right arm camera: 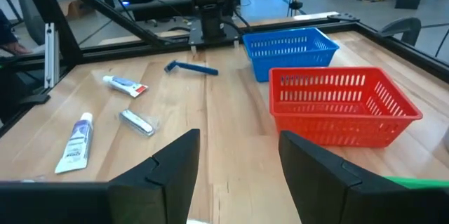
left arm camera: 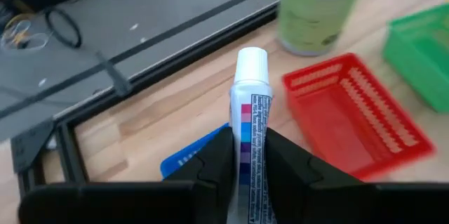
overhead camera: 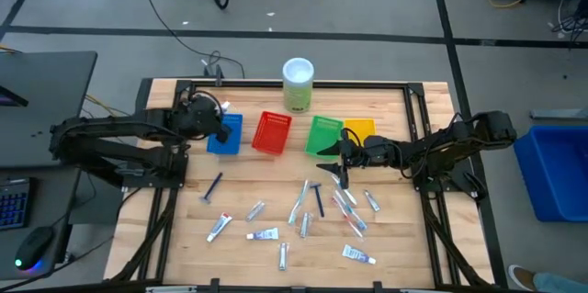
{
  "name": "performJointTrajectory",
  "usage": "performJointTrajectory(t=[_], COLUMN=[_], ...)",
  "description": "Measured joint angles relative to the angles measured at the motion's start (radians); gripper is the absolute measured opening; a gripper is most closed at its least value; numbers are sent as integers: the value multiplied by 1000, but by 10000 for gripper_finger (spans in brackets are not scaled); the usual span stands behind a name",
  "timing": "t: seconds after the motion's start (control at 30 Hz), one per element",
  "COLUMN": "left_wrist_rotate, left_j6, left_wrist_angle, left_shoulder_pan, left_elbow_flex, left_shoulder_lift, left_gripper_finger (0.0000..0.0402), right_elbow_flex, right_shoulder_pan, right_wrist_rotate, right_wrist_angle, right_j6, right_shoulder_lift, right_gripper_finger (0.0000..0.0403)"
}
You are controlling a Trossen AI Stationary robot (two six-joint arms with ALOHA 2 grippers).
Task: Pick & Place Travel size toiletries
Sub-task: Put the white toothpaste into the blue basket, then put the silver nail cutter into the red basket
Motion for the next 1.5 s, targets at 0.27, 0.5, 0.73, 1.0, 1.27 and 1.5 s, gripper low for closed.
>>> performJointTrajectory(t=[0.27, 0.5, 0.73, 1.0, 1.27, 1.5], left_wrist_rotate=[86, 184, 266, 270, 284, 400], left_j6=[-31, -31, -23, -29, 9, 107], left_wrist_angle=[147, 389, 519, 531, 590, 780], left_shoulder_pan=[128, 180, 193, 193, 193, 192], left_elbow_flex=[-168, -348, -465, -510, -515, -515], left_shoulder_lift=[1, 1, 1, 1, 1, 1], left_gripper_finger=[78, 78, 91, 120, 133, 128], right_elbow_flex=[0, 0, 0, 0, 0, 0], right_shoulder_pan=[0, 0, 0, 0, 0, 0], right_wrist_rotate=[0, 0, 0, 0, -1, -1], right_wrist_angle=[0, 0, 0, 0, 0, 0], right_j6=[0, 0, 0, 0, 0, 0], right_shoulder_lift=[0, 0, 0, 0, 0, 0], right_gripper_finger=[194, 191, 202, 203, 193, 203])
